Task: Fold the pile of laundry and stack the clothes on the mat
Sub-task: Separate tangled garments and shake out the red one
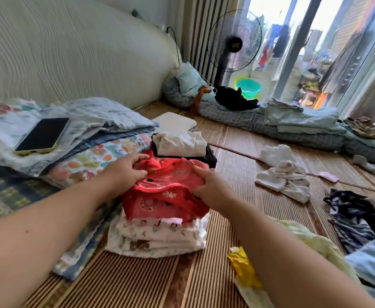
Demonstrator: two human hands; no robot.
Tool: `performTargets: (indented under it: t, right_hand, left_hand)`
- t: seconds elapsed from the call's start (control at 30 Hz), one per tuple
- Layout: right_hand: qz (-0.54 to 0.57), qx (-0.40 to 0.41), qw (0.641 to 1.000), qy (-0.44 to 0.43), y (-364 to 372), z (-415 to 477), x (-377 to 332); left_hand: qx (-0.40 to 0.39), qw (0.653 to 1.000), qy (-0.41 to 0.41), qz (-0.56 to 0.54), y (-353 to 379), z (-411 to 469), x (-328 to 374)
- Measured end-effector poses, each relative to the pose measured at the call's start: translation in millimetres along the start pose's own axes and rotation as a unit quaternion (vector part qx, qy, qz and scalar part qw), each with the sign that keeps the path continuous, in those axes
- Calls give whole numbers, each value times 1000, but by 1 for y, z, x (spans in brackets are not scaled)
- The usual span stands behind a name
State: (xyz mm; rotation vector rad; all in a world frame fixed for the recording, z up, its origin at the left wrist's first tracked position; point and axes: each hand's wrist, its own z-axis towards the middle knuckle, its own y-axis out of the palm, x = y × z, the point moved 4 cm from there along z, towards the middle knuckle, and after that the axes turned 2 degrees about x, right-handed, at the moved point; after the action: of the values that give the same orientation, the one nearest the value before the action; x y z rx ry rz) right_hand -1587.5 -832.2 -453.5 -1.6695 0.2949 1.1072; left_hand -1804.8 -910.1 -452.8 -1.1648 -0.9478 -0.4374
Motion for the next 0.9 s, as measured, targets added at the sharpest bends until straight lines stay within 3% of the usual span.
performTargets:
  t: [0.07,0.17,0.3,0.4,0.53,0.7,0.83,0.9]
  right_hand:
    - [-58,-68,996,21,20,19,9]
    - [-253,-120,960,17,45,31,29]
    - [-298,-114,947,36,54,30,51]
    - [-289,-28,957,-24,37,14,46]
    - [-246,53,967,-41,2,-23,55]
    - [-232,116,964,51,-59,-107,126]
    - [-292,114,933,177,-107,-172,193]
    - [-297,102,924,219,-125,-196,221]
  left_hand:
    - [-55,994,-40,89,10,11,-18]
    - [-127,965,-86,212,30,13,-46]
    - [-128,933,-136,308,44,6,-67]
    - [-80,930,-102,343,47,-4,-50]
    - [-29,943,32,329,77,-30,-5]
    - [-143,935,166,281,176,-82,54]
    - [-253,907,170,292,262,-116,87]
    - [-254,908,130,306,294,-126,94]
